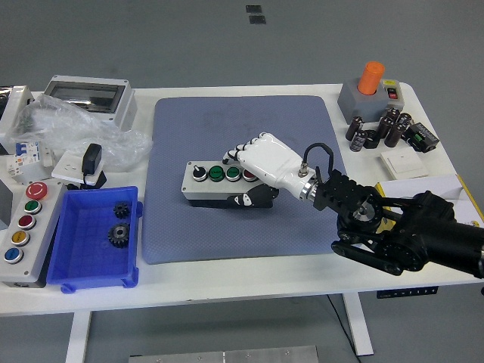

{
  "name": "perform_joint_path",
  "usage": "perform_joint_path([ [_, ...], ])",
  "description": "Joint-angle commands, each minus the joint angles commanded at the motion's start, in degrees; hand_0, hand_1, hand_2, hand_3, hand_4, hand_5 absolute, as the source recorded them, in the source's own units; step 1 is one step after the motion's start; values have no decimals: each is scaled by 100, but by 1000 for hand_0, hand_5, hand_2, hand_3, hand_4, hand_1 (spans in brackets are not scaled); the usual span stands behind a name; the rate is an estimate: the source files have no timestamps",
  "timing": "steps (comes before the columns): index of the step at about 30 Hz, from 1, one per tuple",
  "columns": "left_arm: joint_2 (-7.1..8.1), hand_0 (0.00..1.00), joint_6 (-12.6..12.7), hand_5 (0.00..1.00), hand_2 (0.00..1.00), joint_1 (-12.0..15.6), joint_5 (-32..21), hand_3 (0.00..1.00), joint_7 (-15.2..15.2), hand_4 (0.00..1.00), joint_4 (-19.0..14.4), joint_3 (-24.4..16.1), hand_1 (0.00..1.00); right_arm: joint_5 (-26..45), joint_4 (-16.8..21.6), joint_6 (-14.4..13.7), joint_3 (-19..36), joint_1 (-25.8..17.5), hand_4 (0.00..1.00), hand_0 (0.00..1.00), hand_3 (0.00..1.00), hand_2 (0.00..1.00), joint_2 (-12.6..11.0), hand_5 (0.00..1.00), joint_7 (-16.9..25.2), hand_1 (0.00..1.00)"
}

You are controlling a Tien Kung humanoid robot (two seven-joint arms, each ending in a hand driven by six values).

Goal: Pick up the button,place it on the desk,press the button,press the button

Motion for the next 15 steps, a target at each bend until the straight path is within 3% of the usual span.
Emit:
perform_joint_path([
  [15,-7,593,-19,248,599,-7,-10,612,4,684,3,25,648,8,-87,287,69,8,371,146,316,322,12,33,-2,349],
])
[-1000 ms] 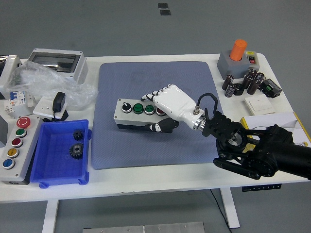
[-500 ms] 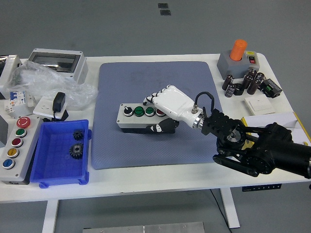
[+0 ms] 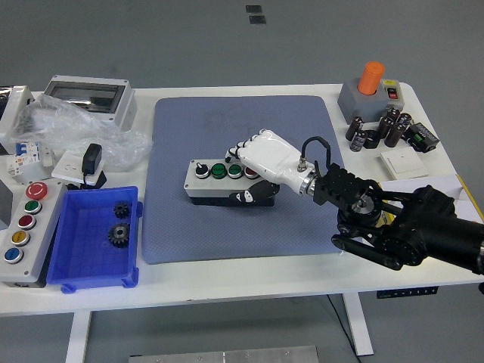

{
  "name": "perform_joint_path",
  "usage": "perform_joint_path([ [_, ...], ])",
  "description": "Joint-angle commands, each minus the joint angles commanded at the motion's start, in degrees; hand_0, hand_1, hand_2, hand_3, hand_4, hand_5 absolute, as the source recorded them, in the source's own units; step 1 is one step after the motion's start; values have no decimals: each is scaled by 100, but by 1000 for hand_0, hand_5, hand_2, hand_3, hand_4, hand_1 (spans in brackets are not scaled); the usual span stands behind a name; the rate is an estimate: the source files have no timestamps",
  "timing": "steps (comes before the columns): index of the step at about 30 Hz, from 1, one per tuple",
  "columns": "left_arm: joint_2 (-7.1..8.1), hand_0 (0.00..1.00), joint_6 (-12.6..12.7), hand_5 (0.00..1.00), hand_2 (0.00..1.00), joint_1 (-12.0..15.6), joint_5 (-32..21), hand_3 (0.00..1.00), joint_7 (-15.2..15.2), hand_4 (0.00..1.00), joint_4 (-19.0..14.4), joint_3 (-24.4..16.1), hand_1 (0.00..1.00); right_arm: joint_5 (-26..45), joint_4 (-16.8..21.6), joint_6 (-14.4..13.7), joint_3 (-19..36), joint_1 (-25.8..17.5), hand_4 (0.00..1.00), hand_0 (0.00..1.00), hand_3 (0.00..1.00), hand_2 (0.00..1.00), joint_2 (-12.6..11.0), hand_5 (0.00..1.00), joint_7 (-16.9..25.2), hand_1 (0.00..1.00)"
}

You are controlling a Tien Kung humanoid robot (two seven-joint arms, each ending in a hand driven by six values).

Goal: Pick up the button,place it on the desk,press the button,press the button

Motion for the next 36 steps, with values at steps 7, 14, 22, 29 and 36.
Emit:
perform_joint_path([
  [7,-1,592,-3,249,599,7,-18,611,-2,684,3,18,648,173,35,-161,-225,-49,383,167,318,365,-37,36,-83,386],
  [14,-7,592,-9,251,599,9,-10,612,-11,684,0,11,648,228,129,-264,-314,-60,453,248,357,617,-111,39,-47,501],
  [22,-15,592,-11,249,599,8,-6,611,-13,683,0,22,648,182,220,-319,-212,-26,730,542,864,770,-179,162,-41,648],
  [29,-17,591,-23,250,598,2,7,609,-16,681,-2,7,648,64,253,-158,-180,-22,784,623,998,858,-214,191,-160,679],
  [36,-21,590,-58,249,595,10,12,608,-31,675,0,5,648,-57,590,42,-6,2,797,649,998,935,-388,179,-267,698],
])
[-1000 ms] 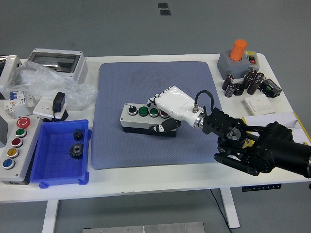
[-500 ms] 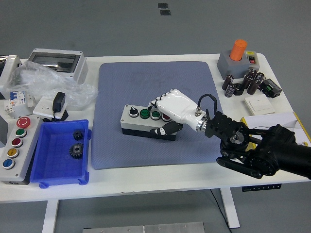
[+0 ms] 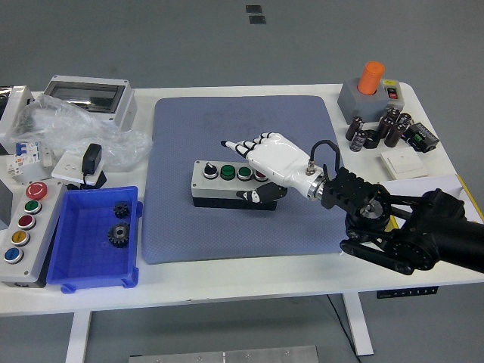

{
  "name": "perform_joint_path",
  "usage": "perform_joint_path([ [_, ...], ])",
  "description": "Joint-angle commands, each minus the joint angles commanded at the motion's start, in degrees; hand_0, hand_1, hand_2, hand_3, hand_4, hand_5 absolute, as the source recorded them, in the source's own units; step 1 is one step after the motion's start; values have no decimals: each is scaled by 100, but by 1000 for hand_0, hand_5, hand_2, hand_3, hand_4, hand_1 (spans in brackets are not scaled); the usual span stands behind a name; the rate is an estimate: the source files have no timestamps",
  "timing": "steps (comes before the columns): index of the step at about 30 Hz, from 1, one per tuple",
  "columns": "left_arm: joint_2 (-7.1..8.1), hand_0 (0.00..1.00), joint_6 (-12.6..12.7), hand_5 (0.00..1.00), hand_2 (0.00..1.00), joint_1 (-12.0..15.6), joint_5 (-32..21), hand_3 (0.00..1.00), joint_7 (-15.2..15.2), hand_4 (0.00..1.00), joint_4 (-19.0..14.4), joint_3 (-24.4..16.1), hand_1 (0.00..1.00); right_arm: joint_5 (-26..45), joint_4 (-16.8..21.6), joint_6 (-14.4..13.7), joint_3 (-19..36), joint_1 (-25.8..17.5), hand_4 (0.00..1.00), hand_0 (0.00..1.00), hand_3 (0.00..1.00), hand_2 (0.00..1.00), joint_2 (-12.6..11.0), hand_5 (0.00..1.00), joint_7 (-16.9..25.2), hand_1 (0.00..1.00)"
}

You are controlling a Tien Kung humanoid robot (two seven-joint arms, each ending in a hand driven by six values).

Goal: Pick up the button,place it on the desk,press the button,press the button

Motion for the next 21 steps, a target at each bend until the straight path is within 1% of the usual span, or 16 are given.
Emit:
perform_joint_path([
  [4,0,590,-33,249,595,3,2,608,-22,675,-1,-11,648,-59,294,91,75,12,797,649,998,935,-116,179,-67,698],
  [5,-1,589,-43,249,594,4,0,609,-29,674,-1,-11,648,-53,360,108,88,11,918,664,998,993,-141,294,-81,720],
  [9,-6,589,-94,249,594,5,-22,609,-67,674,-2,-10,648,198,723,133,198,-28,918,664,998,993,-310,294,-76,720],
  [10,-8,589,-103,249,594,5,-31,609,-75,674,-1,-5,648,331,840,113,272,-54,918,664,998,993,-388,294,-28,720],
  [11,-9,589,-108,247,594,6,-38,608,-81,672,-1,-2,648,461,946,84,365,-90,998,680,998,998,-471,384,15,730],
  [13,-11,589,-111,247,594,8,-56,608,-84,672,3,12,648,764,1191,3,593,-198,998,680,998,998,-653,384,50,730],
  [15,-11,589,-93,247,594,15,-82,608,-72,672,8,38,648,1025,1491,-99,923,-447,998,680,998,998,-893,384,-190,730],
  [16,-12,589,-83,247,594,20,-93,608,-65,672,11,50,648,1017,1619,-82,1071,-552,998,680,998,998,-983,384,-315,730],
  [17,-14,589,-73,247,593,25,-106,609,-57,673,14,64,648,933,1776,-1,1249,-678,998,688,998,998,-1087,408,-478,731],
  [21,-22,589,-35,247,593,53,-157,609,-28,673,23,118,648,473,2388,543,1887,-1152,998,688,998,998,-1508,408,-1176,731],
])
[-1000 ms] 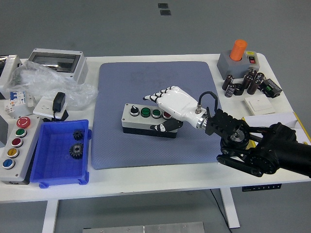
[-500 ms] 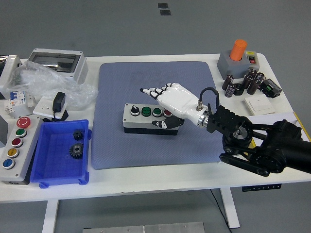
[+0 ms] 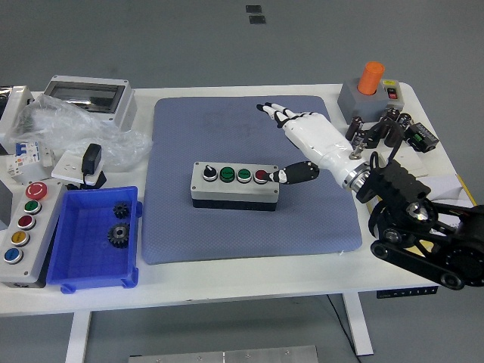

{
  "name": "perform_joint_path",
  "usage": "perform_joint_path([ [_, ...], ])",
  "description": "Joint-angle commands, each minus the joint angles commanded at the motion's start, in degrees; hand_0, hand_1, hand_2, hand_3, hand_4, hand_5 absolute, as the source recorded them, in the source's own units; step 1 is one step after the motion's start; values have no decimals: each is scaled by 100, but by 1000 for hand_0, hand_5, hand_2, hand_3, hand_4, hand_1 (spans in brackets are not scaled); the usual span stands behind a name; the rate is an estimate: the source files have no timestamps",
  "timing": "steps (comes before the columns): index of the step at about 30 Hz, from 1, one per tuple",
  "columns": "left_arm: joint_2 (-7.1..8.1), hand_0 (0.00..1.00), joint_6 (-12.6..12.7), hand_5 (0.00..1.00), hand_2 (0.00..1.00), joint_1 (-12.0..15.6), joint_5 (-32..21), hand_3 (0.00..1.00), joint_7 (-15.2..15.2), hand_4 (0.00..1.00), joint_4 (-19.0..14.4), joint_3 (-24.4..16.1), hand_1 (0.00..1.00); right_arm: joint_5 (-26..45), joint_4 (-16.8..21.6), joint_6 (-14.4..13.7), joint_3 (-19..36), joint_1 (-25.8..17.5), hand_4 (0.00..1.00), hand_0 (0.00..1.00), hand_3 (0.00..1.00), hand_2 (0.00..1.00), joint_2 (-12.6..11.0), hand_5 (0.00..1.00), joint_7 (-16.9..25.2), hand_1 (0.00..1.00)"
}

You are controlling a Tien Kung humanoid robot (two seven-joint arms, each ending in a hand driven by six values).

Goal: Pick up the button,place it on the desk,press the button,press the button

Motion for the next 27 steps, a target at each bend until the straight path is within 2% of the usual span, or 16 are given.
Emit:
perform_joint_path([
  [1,2,589,8,247,593,6,-22,609,7,673,5,25,648,-81,173,200,153,-117,998,688,998,998,-119,408,-211,731],
  [2,4,589,13,251,593,9,-37,609,12,666,9,42,650,-113,316,372,272,-200,804,624,998,833,-218,436,-386,677],
  [4,12,589,21,251,593,10,-59,609,17,666,15,63,650,-91,647,772,519,-323,804,624,998,833,-448,436,-773,677],
  [7,23,589,25,251,593,5,-66,609,19,666,17,67,650,20,1054,1276,610,-360,804,624,998,833,-642,436,-1226,677],
  [8,26,589,25,252,592,3,-71,609,20,659,18,73,649,69,1191,1438,604,-344,492,421,980,448,-682,188,-1369,518],
  [11,32,589,24,252,592,-1,-93,609,25,659,23,100,649,193,1564,1901,518,-219,492,421,980,448,-731,188,-1758,518],
  [13,37,589,20,252,592,-5,-112,609,31,659,26,123,649,316,1588,2160,388,-66,492,421,980,448,-720,188,-1963,518],
  [14,42,589,18,255,592,-8,-122,609,34,651,28,137,649,391,1588,2318,296,31,348,442,979,322,-703,35,-2070,503],
  [18,61,589,17,255,592,-21,-154,609,35,651,31,163,649,633,1588,2777,-18,354,348,442,979,322,-556,35,-2160,503],
  [19,64,589,17,255,592,-22,-165,609,36,651,33,174,649,658,1588,2833,-79,424,348,442,979,322,-491,35,-2160,503],
  [20,65,589,18,258,592,-23,-180,609,37,648,35,190,649,675,1588,2862,-139,486,322,416,998,286,-417,2,-2160,458],
  [27,62,589,12,260,593,-25,-260,610,53,646,47,271,651,696,1505,2845,-494,697,316,409,998,278,-1,2,-2160,444],
])
